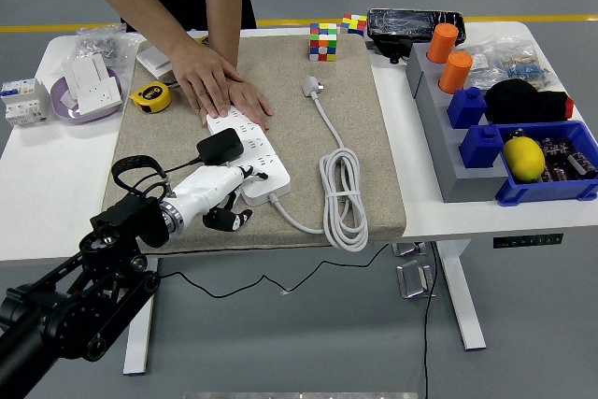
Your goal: Pick up the plug,place it near the board,insert it into the board,press the button
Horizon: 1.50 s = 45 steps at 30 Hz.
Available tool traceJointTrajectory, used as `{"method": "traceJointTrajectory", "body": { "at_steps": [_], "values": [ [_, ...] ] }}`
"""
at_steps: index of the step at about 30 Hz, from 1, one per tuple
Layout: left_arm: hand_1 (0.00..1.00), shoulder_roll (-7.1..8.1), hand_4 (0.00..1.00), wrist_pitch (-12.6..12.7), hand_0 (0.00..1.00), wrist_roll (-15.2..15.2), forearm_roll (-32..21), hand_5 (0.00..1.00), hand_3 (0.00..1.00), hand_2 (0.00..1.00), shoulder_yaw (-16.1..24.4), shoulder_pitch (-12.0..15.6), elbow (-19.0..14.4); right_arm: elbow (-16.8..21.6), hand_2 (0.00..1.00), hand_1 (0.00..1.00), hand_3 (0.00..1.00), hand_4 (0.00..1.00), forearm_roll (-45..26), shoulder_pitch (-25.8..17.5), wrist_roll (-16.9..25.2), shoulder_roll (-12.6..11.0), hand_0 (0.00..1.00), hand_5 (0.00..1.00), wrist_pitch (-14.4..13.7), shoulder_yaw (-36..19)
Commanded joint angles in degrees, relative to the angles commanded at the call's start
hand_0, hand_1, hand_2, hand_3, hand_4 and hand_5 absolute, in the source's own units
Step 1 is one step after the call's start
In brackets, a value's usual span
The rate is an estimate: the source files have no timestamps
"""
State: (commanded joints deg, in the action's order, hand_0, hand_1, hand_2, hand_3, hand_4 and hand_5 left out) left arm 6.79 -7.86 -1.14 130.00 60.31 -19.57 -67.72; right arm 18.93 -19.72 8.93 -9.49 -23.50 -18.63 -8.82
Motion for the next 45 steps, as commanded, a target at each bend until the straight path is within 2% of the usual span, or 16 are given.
{"method": "traceJointTrajectory", "body": {
  "at_steps": [20, 40, 45],
  "values": [
    [0.027, -0.18, 0.621, 0.13, 0.160, 0.13, 0.00, 0.002, 0.852, 0.149, -0.14, 0.42, 0.05, 0.06, 0.767, 0.782, 0.785, 0.998, 0.05, -0.24, -0.01, 0.01, 0.803, 0.998, -0.02, 0.17],
    [0.027, 0.06, 0.625, -0.48, 0.160, -0.07, 0.00, 0.002, 0.846, 0.149, -0.72, 0.16, 1.44, 0.06, 0.767, 0.782, 0.785, 0.998, 0.01, -0.08, -0.02, -0.05, 0.804, 0.998, -0.01, 0.10],
    [0.027, 0.05, 0.623, -0.24, 0.159, 0.01, 0.00, 0.002, 0.843, 0.149, -0.28, 0.12, 0.76, 0.05, 0.767, 0.783, 0.785, 0.998, -0.03, 0.04, -0.02, -0.04, 0.804, 0.998, -0.01, 0.01]
  ]
}}
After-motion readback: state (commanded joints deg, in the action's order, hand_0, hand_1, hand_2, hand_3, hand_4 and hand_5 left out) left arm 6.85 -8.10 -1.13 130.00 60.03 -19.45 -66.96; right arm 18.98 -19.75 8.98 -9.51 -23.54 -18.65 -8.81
